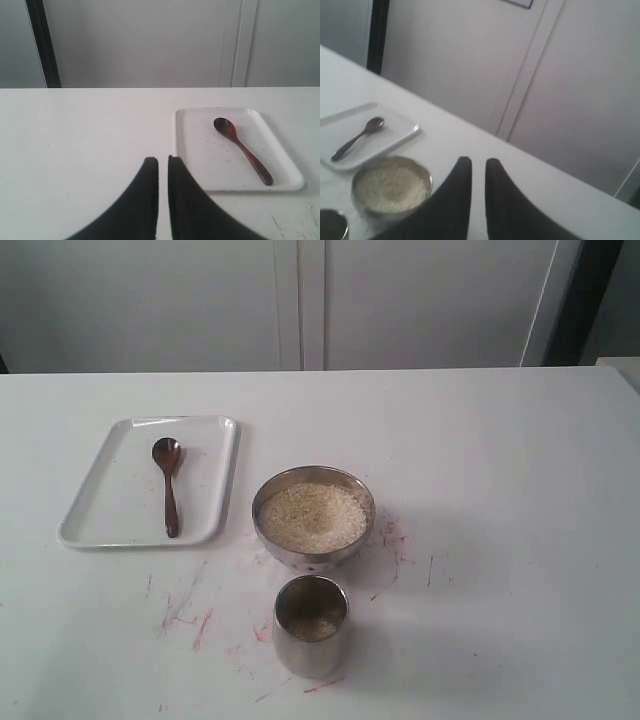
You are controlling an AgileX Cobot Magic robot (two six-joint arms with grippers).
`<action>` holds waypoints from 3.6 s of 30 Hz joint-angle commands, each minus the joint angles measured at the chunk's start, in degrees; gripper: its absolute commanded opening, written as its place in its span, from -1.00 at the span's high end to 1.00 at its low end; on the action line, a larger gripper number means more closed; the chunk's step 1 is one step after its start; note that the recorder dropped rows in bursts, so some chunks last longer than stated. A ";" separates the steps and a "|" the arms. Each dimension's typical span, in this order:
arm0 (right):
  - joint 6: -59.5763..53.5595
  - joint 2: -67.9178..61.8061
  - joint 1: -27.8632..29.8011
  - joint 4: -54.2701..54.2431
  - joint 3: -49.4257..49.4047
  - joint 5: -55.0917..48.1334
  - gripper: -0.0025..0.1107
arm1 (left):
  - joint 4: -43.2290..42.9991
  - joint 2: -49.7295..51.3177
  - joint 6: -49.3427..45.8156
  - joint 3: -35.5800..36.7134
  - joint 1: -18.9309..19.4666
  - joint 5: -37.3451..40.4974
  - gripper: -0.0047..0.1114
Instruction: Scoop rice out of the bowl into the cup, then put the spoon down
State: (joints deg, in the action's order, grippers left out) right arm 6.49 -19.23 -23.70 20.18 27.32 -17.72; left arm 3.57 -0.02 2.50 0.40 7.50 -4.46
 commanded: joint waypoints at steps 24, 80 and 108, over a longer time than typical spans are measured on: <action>-1.58 19.23 27.76 -3.22 -27.32 23.54 0.77 | 0.26 0.02 0.31 -0.40 -0.24 -0.23 0.67; 2.73 19.23 38.58 -8.97 -27.32 15.17 0.96 | 0.26 0.02 0.31 -0.40 -0.24 -0.23 0.67; 2.73 19.23 38.58 -15.91 -27.32 15.18 0.96 | 0.26 0.02 0.31 -0.40 -0.24 -0.23 0.67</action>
State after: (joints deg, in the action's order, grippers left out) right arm 9.76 -0.35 14.63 4.89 0.38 -2.54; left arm 3.57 -0.02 2.50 0.40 7.50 -4.46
